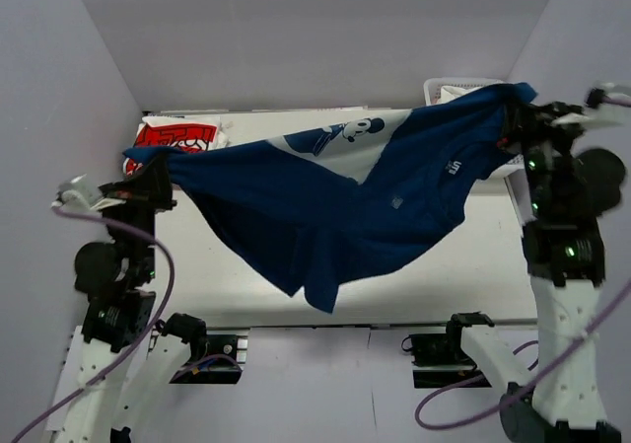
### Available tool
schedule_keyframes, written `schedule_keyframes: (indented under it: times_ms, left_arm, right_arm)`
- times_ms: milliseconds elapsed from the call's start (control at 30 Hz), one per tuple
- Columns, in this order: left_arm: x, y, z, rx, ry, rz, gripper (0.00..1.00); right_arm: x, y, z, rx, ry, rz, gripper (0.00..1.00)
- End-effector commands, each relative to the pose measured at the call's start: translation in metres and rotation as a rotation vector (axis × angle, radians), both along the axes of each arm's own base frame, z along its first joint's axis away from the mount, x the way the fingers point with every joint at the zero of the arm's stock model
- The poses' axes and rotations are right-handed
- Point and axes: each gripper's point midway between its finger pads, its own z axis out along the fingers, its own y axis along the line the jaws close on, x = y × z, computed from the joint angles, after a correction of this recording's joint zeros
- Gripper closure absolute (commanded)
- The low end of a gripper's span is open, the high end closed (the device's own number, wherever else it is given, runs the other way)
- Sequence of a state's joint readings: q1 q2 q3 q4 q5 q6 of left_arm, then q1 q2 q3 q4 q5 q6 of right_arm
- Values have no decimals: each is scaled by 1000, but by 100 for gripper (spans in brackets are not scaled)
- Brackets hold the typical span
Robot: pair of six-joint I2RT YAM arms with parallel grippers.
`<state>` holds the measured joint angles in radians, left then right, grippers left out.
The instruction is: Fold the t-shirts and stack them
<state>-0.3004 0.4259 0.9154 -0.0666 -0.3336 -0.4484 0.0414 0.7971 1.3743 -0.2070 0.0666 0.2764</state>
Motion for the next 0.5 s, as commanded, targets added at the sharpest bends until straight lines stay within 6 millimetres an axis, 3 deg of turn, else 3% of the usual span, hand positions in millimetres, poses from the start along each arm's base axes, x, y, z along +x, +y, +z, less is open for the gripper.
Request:
schedule_keyframes:
  times_ms: [0,33,67,100,133,167,200,233,267,300,333,467]
  left_arm:
    - [56,-6,-82,-16,284,49,100]
    - [66,-10,-102,-16,346,46,100]
    - [77,-12,-139,-6,456,57,100]
    - [92,-18,-175,-27,568,56,100]
    - [97,-19,-209,-16,662,59,97]
    - [96,-22,-239,-1,770,55,89]
    - [97,-26,-260,-8,847,51,61]
    - [99,-29,-289,13,953,54,42]
    - [93,-27,-310,22,1040,67,27]
    - [93,-26,-315,2,1074,89,7]
    - [91,-23,-330,13,1130,115,0]
    - [95,-14,-330,15,1124,177,0]
  right_arm:
    - [75,-8,-93,-8,296,-59,100]
    - [86,-6,-113,-12,340,-50,100]
    - [107,-5,-151,-19,435,-46,100]
    - [114,-5,-165,-18,466,-49,100]
    - [124,-11,-203,-15,560,-87,100]
    - [132,-13,-228,-23,629,-97,91]
    - [134,-13,-244,-27,675,-102,82]
    - [135,-17,-260,-45,723,-122,64]
    - [139,-19,-292,-66,818,-132,51]
    - [139,-18,-299,-71,842,-134,32]
    - [141,-17,-312,-80,888,-120,10]
    - [132,3,-323,-103,958,-59,10]
